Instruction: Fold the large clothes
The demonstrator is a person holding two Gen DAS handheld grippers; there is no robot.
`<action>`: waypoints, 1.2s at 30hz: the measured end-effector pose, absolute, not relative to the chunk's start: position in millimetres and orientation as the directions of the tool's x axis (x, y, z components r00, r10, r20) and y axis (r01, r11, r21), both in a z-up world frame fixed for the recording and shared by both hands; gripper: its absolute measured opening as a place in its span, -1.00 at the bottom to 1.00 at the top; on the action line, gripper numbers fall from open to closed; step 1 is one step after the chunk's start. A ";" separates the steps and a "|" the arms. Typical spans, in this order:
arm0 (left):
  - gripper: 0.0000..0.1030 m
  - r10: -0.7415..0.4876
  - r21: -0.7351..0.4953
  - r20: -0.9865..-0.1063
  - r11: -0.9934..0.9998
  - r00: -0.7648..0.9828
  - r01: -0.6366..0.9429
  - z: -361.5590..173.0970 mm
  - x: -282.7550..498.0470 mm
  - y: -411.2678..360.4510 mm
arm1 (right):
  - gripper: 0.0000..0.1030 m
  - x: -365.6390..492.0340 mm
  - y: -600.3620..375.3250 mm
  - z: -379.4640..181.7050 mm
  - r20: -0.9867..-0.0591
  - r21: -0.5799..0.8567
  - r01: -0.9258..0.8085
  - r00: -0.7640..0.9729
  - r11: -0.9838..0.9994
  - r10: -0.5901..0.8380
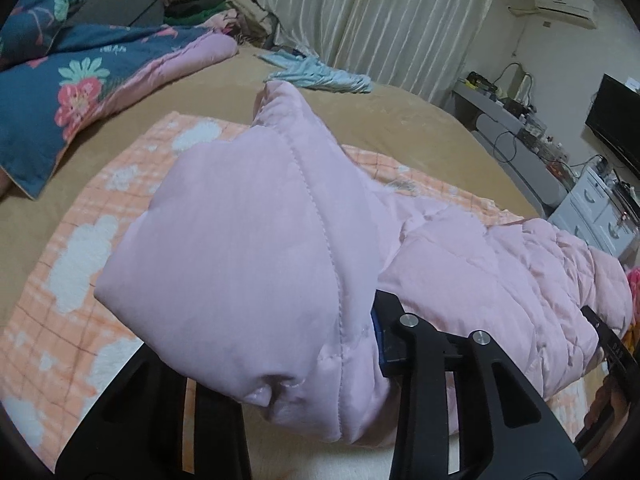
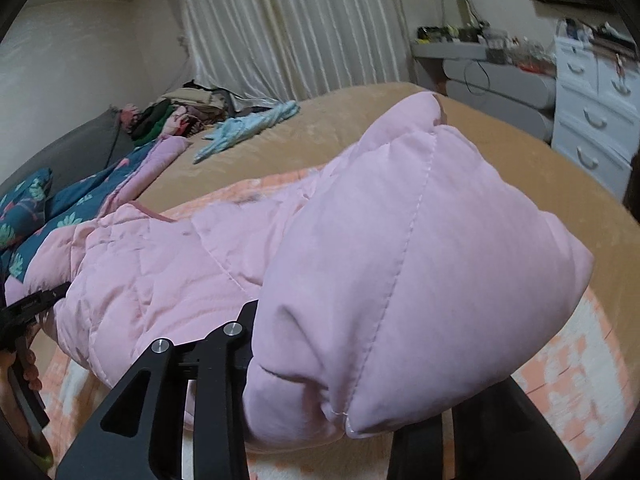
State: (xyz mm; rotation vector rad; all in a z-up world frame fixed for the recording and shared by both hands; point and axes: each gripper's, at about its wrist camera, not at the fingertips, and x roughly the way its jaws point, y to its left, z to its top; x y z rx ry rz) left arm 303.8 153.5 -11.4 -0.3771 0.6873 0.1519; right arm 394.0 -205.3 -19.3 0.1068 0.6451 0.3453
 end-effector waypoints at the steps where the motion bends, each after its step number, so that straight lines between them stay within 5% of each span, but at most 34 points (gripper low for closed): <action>1: -0.47 0.015 -0.284 -0.643 0.924 0.766 -0.256 -7.5 301.2 152.8 | -0.38 389.5 -206.0 -13.9 -0.566 0.198 -0.292 0.745 0.936 0.353; 16: -0.47 0.015 -0.271 -0.637 0.932 0.771 -0.242 11.9 229.1 158.4 | -0.39 310.4 -218.9 13.6 -0.548 0.155 -0.371 0.739 0.916 0.392; 36: -0.41 0.020 -0.246 -0.682 0.935 0.731 -0.255 -49.8 138.7 153.9 | -0.29 218.1 -253.3 -62.9 -0.609 0.309 -0.279 0.676 0.909 0.415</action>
